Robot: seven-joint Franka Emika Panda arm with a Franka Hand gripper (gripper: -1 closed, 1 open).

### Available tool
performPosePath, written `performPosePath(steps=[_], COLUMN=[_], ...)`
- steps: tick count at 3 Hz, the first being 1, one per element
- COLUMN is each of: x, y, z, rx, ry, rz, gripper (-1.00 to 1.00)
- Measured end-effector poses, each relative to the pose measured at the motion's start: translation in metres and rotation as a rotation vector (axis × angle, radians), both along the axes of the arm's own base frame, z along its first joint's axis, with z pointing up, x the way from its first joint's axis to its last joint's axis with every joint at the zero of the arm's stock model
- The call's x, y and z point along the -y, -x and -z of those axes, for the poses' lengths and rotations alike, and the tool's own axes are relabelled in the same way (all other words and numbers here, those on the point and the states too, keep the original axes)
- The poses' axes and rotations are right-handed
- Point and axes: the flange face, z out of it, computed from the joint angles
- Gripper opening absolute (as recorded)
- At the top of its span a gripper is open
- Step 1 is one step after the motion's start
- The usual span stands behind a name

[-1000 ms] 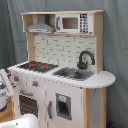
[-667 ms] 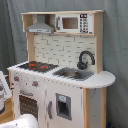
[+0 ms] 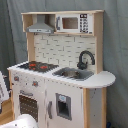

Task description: Play with the kitchen

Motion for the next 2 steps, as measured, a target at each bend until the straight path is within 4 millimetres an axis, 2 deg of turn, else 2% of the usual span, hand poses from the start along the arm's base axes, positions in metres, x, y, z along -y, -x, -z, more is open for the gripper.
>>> performPosePath(steps=[2], x=[0.012], y=[0.026], z=[0.013], rx=[-0.003], ry=[-0.155], rz=[0.045], gripper=[1.0])
